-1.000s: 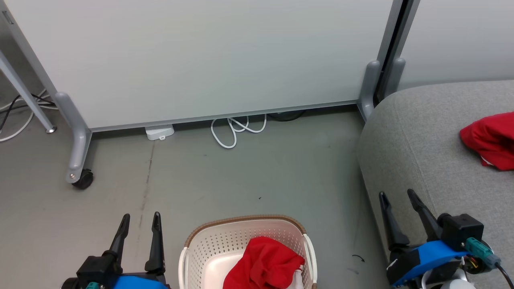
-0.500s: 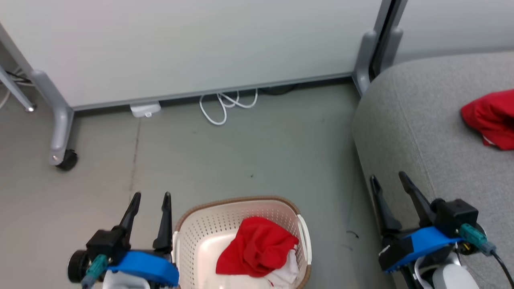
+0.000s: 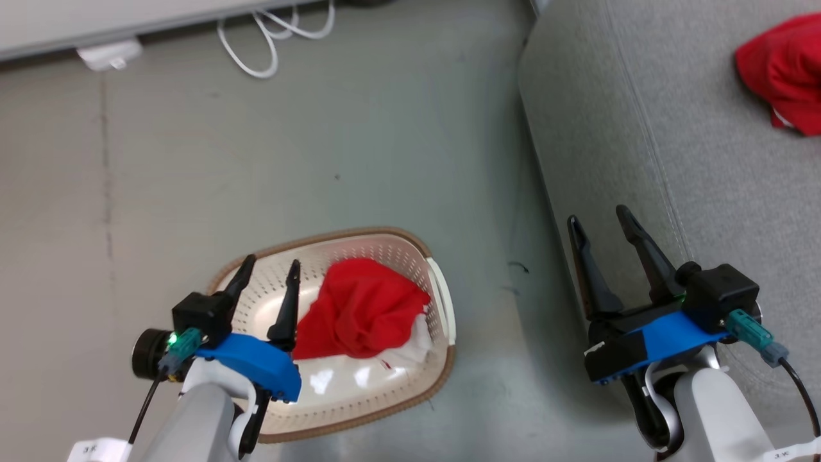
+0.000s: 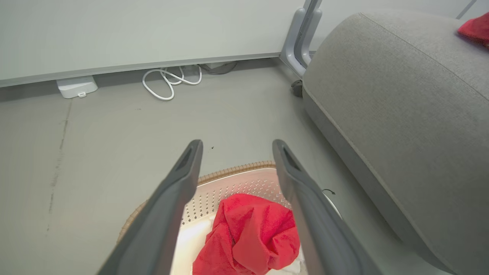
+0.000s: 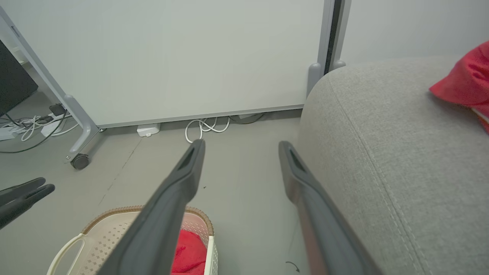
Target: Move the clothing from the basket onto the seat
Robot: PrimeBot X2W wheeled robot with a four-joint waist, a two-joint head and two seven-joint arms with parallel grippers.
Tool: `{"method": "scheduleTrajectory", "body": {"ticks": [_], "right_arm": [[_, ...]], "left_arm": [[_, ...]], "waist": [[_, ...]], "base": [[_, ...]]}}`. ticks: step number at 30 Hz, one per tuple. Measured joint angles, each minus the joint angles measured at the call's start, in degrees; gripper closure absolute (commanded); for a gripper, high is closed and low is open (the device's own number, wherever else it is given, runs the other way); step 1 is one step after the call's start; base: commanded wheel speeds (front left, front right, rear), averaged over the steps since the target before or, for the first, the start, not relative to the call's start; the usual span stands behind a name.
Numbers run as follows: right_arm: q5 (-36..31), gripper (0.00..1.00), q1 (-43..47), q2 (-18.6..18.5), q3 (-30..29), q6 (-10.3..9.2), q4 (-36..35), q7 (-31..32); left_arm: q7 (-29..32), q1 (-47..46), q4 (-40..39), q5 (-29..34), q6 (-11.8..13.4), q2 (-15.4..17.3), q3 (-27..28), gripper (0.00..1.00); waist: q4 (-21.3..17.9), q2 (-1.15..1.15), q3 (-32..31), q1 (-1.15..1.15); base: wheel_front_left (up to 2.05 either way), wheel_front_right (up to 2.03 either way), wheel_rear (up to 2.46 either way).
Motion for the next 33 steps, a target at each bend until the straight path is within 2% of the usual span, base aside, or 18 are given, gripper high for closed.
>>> {"method": "scheduleTrajectory", "body": {"ticks": [14,22,33], "right_arm": [[4.03,0.0,-3.76,-0.01,3.61,0.0,1.62,-4.36],[6.21,0.0,-5.31,-0.01,5.46,0.0,2.41,-6.09],[9.65,0.0,-7.3,0.01,9.27,0.0,2.9,-6.76]], "left_arm": [[0.01,-11.53,17.88,-7.03,-0.02,2.83,-13.03,0.0],[1.44,-17.2,24.99,-10.23,-0.02,4.72,-16.12,0.0],[3.79,-22.07,32.75,-12.23,-0.02,6.34,-16.53,0.0]], "waist": [[-9.08,0.0,13.35,0.0],[-12.78,0.0,19.76,0.0],[-16.9,0.0,25.74,0.0]], "base": [[0.0,0.0,0.0],[0.0,0.0,0.0],[0.0,0.0,0.0]]}}
